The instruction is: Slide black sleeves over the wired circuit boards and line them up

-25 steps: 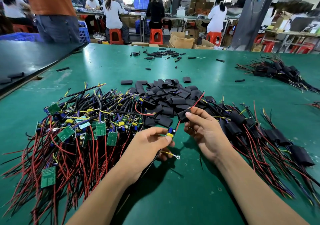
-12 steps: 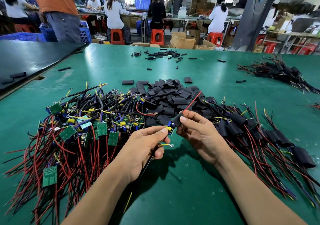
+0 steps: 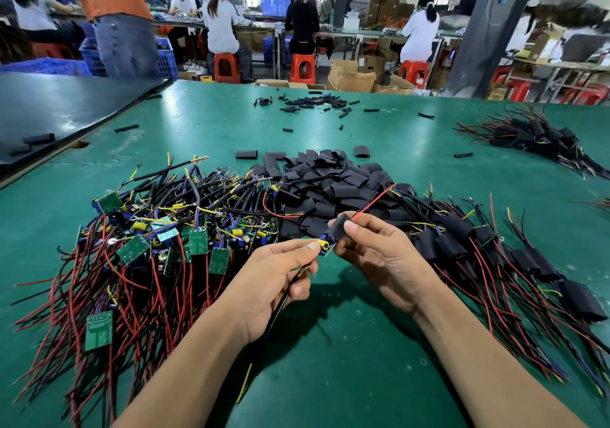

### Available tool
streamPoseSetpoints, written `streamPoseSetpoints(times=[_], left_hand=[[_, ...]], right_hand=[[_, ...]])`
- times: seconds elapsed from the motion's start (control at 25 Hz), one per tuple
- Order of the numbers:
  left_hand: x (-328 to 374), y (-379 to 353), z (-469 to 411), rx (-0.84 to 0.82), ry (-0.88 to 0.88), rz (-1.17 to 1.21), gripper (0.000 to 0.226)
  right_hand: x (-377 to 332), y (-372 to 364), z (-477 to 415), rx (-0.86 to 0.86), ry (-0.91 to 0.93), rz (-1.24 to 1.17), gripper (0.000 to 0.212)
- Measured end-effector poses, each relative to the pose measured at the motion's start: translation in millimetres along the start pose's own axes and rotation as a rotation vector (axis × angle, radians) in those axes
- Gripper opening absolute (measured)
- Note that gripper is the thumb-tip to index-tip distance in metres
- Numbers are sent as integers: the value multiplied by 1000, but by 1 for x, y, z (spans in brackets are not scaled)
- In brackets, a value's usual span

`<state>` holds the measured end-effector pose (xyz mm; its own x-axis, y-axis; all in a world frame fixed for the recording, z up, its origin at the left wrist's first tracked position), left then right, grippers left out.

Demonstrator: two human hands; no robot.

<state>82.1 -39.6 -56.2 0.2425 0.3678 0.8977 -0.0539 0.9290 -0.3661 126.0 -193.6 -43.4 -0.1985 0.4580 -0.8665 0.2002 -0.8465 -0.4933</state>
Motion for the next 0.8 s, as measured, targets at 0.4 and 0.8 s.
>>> streamPoseSetpoints(times=[0.4, 0.8], left_hand=[[-2, 0, -1, 38, -58, -61, 12], [2, 6, 3, 170, -230, -227, 7]], right_hand=[[7, 1, -2, 60, 90, 302, 30], [10, -6, 0, 22, 192, 594, 24]])
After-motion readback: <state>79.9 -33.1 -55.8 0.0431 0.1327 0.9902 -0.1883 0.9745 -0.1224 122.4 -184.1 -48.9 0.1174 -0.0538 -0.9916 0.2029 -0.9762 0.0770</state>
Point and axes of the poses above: each hand's wrist, its own z-axis away from the middle knuckle, its own y-axis out of the back of the hand, x = y × z, the point moved 5 cm from there along -z, towards the middle knuckle, and after that the axes turned 5 degrees about x, right-handed, at the moved point
